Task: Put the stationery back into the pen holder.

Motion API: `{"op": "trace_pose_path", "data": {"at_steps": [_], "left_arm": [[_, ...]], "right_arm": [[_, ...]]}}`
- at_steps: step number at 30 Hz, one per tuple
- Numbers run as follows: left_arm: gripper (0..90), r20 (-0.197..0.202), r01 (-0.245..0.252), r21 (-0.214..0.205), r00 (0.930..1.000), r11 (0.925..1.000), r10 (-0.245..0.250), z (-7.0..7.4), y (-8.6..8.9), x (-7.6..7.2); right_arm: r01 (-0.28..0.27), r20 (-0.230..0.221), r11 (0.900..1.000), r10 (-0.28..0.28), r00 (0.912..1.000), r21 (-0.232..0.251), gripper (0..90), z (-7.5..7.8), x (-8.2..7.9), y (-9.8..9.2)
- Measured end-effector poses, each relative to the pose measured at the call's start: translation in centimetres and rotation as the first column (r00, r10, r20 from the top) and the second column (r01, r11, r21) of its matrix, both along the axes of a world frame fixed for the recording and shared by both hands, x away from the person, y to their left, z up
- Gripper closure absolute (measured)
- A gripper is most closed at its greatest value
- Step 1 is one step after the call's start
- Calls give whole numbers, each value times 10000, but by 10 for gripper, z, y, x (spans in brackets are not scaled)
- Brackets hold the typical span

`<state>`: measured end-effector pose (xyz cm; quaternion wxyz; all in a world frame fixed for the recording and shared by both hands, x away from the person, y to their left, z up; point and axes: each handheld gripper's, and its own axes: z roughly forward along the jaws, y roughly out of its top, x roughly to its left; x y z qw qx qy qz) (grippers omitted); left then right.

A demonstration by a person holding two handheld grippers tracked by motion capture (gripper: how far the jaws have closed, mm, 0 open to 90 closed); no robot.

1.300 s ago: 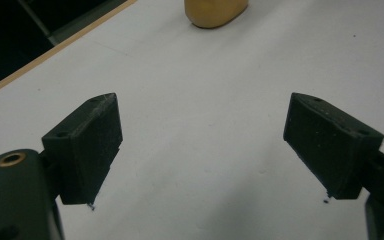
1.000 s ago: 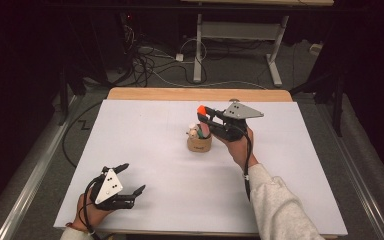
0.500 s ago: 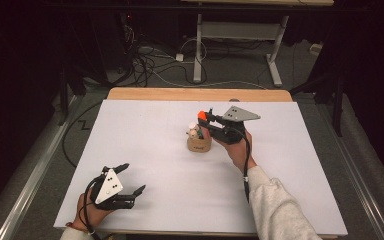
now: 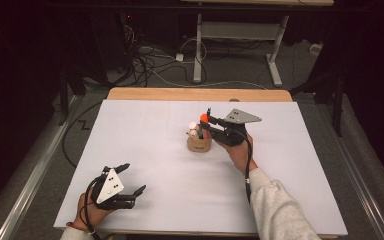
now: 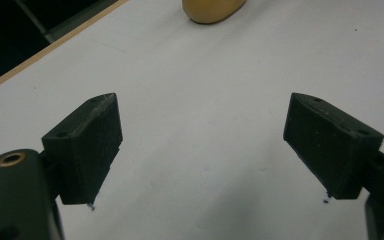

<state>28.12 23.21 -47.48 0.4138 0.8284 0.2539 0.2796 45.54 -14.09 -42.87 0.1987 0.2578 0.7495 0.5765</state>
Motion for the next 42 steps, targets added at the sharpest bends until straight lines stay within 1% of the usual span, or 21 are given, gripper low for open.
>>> {"op": "trace_pose_path", "data": {"at_steps": [3, 6, 9, 11, 13, 19, 23, 27, 30, 31, 33, 34, 36, 39, 42], "left_arm": [[152, -2, -1, -4, 10000, 10000, 1, 0, 0, 0], [152, 2, 2, -6, 10000, 10000, -2, 0, 0, 0], [152, -15, -31, 43, 10000, 10000, 31, 0, 0, 0], [152, -11, -24, 27, 10000, 10000, 24, 0, -1, 0], [152, -36, -16, 51, 10000, 10000, 16, 0, -1, 0], [152, -93, 47, 111, 9999, 9999, -46, -1, -2, 0], [152, -93, 17, -83, 10000, 10000, -18, 0, -2, 0], [151, -87, 3, -74, 10000, 10000, -4, 0, -2, 1], [152, -80, -20, -120, 10000, 9999, 19, 1, -2, 1], [152, -77, -31, -130, 10000, 9999, 30, 1, -2, 0], [152, -47, -19, -147, 10000, 9999, 18, 1, -2, 0], [152, -38, -16, -131, 10000, 9999, 15, 1, -2, 0], [151, -45, -13, -115, 10000, 9999, 13, 1, -2, 0], [151, -16, -49, -108, 10000, 9999, 49, 1, -2, 0], [151, -22, -49, -85, 10000, 10000, 49, 1, -3, 0]], "right_arm": [[-6, 72, 9999, 7, 10000, -101, 668, 0, 1, -1], [-6, -31, 10000, 6, 10000, -58, 664, -1, 1, -2], [115, -3, 9997, -115, 9999, -218, 655, -2, 2, -2], [294, 36, 9987, -292, 9996, -405, 648, -2, 3, -2], [288, -42, 9989, -290, 9996, -359, 643, -3, 4, -3], [604, -42, 9957, -609, 9981, -696, 606, -7, 7, -3], [757, -198, 9931, -777, 9968, -892, 585, -10, 8, -3], [822, -222, 9923, -845, 9962, -923, 577, -10, 8, -2], [936, -118, 9897, -954, 9954, -1080, 541, -9, 8, -1], [937, -140, 9899, -957, 9953, -1069, 510, -9, 7, -2], [1219, -40, 9867, -1231, 9924, -1077, 448, -7, 6, -3], [1365, -28, 9854, -1375, 9905, -1015, 443, -6, 6, -3], [1363, -27, 9856, -1373, 9905, -996, 434, -3, 5, -6], [1486, 285, 9809, -1461, 9889, -1257, 405, 3, 1, -7], [1490, 509, 9795, -1433, 9884, -1357, 398, 9, -2, -8]]}}
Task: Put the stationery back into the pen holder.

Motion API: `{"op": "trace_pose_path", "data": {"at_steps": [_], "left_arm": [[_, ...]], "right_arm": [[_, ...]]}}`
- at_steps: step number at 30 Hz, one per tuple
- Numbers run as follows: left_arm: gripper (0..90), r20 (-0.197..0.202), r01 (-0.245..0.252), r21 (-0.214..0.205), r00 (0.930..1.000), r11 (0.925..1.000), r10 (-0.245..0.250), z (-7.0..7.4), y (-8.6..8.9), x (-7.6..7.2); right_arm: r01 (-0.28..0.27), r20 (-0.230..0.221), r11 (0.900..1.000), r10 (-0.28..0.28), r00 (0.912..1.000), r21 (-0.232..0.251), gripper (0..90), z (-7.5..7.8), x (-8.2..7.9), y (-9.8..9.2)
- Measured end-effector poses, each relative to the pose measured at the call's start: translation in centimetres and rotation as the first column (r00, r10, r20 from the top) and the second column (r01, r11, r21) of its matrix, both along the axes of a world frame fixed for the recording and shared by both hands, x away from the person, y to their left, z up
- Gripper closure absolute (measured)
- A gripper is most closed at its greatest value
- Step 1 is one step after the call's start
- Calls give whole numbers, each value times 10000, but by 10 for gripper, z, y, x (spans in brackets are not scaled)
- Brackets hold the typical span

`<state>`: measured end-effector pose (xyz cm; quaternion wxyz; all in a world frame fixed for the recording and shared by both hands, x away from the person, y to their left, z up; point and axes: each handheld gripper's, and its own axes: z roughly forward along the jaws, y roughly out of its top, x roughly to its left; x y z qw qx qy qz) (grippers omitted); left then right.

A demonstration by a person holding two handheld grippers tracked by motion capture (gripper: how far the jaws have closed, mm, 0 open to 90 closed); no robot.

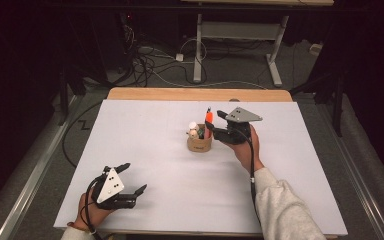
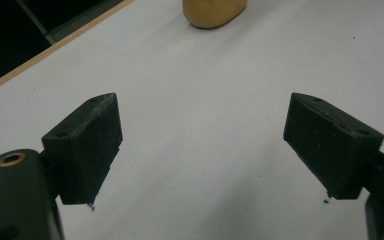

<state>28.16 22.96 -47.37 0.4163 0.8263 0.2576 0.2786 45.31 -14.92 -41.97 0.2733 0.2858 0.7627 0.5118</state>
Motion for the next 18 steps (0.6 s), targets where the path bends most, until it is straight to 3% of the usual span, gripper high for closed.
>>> {"op": "trace_pose_path", "data": {"at_steps": [12, 18], "left_arm": [[151, -18, -11, 74, 10000, 10000, 12, -1, 0, 0], [152, -34, -16, 70, 10000, 10000, 16, -1, -1, 1]], "right_arm": [[327, 345, 9981, -309, 9989, -517, 332, 15, -7, -9], [468, 487, 9974, -441, 9978, -555, 291, 21, -11, -14]]}}
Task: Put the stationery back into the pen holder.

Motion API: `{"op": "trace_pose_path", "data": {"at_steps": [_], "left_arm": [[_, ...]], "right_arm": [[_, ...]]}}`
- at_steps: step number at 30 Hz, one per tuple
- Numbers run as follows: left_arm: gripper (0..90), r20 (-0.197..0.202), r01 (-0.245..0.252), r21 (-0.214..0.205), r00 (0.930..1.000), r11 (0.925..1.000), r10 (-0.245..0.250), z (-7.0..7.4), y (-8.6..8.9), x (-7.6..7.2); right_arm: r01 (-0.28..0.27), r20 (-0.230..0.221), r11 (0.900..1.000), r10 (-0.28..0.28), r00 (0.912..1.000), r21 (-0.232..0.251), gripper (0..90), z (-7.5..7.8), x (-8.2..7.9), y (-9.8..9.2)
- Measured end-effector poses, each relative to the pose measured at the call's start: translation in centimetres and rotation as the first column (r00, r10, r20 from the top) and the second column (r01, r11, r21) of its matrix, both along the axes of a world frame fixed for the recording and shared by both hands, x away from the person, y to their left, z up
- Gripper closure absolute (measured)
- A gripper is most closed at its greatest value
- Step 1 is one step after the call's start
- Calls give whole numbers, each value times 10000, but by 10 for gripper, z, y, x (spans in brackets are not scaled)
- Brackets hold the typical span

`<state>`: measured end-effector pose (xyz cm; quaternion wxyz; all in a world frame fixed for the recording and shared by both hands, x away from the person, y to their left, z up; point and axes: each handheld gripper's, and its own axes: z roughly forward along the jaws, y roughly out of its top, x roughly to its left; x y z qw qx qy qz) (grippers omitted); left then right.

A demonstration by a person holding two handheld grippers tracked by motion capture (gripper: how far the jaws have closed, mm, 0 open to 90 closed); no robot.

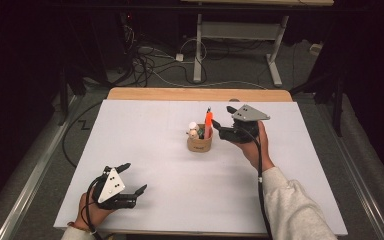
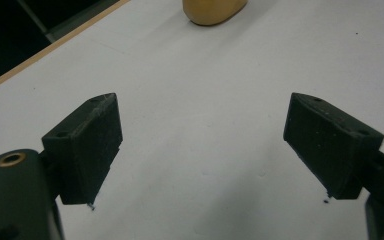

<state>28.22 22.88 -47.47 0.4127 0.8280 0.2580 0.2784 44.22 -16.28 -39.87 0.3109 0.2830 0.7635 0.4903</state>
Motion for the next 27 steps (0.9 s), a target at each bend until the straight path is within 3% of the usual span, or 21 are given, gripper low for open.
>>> {"op": "trace_pose_path", "data": {"at_steps": [13, 17, 27], "left_arm": [[151, 5, -14, 2, 10000, 10000, 14, 0, 0, 0], [151, 4, -12, 1, 10000, 10000, 12, 0, 0, 0], [151, -8, 1, 23, 10000, 10000, -1, -1, 0, 0]], "right_arm": [[122, 266, 9994, -113, 9996, -334, 268, 12, -13, -6], [125, 269, 9999, -126, 9996, 52, 268, 13, -20, -10], [207, 470, 9998, -205, 9987, -50, 268, 9, -37, -18]]}}
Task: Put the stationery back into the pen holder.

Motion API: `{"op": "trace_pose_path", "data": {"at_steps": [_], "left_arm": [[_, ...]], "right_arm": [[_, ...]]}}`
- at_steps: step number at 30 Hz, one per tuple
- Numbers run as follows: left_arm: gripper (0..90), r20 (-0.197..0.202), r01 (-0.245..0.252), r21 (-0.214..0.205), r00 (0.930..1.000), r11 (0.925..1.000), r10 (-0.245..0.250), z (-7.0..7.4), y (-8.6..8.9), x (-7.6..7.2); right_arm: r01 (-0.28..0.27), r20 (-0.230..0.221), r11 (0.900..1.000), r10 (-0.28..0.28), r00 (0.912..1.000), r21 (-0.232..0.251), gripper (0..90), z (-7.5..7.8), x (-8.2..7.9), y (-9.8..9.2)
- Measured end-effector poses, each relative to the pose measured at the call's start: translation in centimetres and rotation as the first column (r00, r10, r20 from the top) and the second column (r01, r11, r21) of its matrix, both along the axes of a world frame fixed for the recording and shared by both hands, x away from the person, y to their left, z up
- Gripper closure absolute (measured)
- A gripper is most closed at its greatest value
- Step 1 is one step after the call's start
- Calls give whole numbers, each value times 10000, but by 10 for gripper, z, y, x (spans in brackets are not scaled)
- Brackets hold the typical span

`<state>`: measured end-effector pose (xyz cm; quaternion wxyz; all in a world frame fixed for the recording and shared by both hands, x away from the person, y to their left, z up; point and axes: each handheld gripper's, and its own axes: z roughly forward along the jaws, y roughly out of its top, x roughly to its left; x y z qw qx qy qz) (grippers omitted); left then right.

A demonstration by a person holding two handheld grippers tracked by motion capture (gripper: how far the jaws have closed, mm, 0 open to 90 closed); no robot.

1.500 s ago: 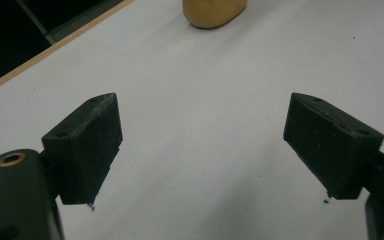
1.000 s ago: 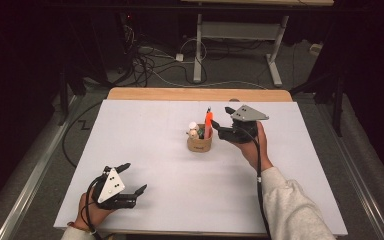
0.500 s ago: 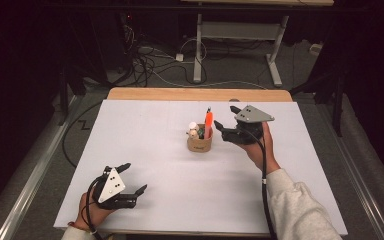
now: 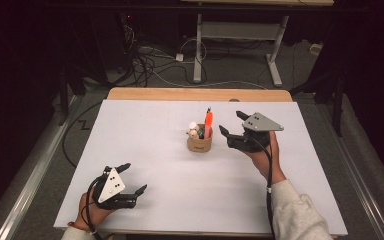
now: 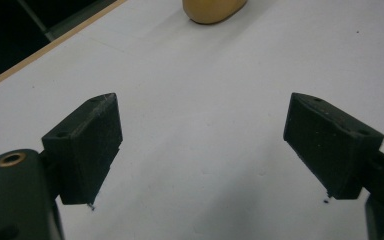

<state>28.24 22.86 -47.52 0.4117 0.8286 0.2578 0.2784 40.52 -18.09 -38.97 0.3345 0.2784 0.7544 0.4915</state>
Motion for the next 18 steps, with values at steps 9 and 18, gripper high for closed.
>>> {"op": "trace_pose_path", "data": {"at_steps": [9, 18], "left_arm": [[151, -13, 4, 22, 10000, 10000, -4, 0, 0, 0], [151, 9, 37, 57, 10000, 10000, -37, 0, 0, 0]], "right_arm": [[-200, 137, 9997, 201, 9997, -134, 267, -4, -15, -2], [-516, 250, 9972, 530, 9983, -542, 261, -7, -27, 0]]}}
